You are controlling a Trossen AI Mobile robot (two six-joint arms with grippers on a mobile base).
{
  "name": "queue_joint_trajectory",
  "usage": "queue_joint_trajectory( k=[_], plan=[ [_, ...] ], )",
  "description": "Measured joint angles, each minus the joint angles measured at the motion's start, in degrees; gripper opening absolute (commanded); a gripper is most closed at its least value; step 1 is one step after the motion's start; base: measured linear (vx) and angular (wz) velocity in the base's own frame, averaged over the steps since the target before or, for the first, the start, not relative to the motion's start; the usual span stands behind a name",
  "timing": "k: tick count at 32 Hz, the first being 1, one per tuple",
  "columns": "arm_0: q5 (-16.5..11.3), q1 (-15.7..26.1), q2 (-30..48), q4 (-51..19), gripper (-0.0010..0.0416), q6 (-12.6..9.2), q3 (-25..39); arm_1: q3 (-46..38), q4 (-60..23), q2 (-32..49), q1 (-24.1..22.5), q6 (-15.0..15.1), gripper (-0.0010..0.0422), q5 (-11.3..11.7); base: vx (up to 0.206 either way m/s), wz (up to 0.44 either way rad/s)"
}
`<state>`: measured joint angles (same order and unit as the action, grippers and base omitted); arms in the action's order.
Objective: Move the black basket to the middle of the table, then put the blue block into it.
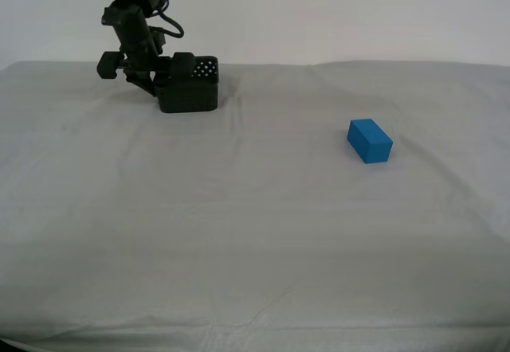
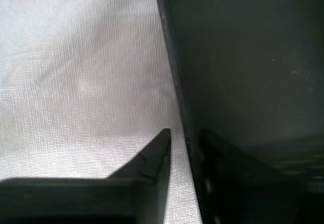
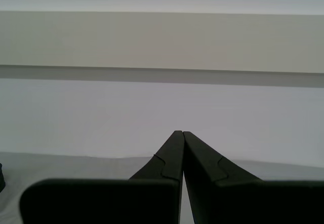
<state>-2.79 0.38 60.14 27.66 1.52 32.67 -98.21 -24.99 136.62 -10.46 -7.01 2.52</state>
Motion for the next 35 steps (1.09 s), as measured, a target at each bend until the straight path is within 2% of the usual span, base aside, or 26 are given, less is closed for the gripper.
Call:
queue_joint_trajectory(
  k=[2,8,12,15,23,28,30,33,35],
  plan=[
    [0.00,0.02,0.00,-0.02,0.0001,0.00,0.00,0.00,0.04,0.00,-0.02,0.04,-0.0004,0.24,0.000,0.000],
    [0.00,0.00,0.00,0.00,0.0000,0.00,0.00,-0.70,-0.24,0.00,-0.07,0.02,-0.0002,0.04,0.000,0.000],
    [0.00,0.07,0.00,0.00,0.0000,0.00,0.00,-5.11,-4.96,-0.37,-0.33,0.07,-0.0002,-4.24,0.000,0.000],
    [0.00,0.04,0.00,-0.02,0.0000,0.00,0.00,-6.78,-8.07,-2.01,-1.11,0.28,-0.0002,-5.90,0.000,0.000],
    [0.00,0.02,0.00,-0.02,0.0000,0.00,0.00,-5.75,-15.43,-9.20,-4.76,1.77,-0.0002,-6.36,0.000,0.000],
    [0.00,0.04,0.00,-0.04,0.0000,0.00,0.00,3.82,-12.44,-16.33,-8.61,0.55,-0.0002,-6.23,0.000,0.000],
    [0.00,0.02,0.00,-0.02,0.0000,0.00,0.00,11.80,-7.26,-21.00,-11.17,-1.97,-0.0002,-6.45,0.000,0.000],
    [0.00,0.07,0.00,-0.04,0.0001,-0.02,0.00,19.52,-4.31,-24.65,-13.64,-4.37,-0.0001,-6.38,0.000,0.000],
    [0.00,0.04,0.00,-0.02,0.0000,-0.02,0.00,25.46,-1.01,-26.73,-15.50,-7.56,0.0000,-6.56,0.000,0.000]
  ],
)
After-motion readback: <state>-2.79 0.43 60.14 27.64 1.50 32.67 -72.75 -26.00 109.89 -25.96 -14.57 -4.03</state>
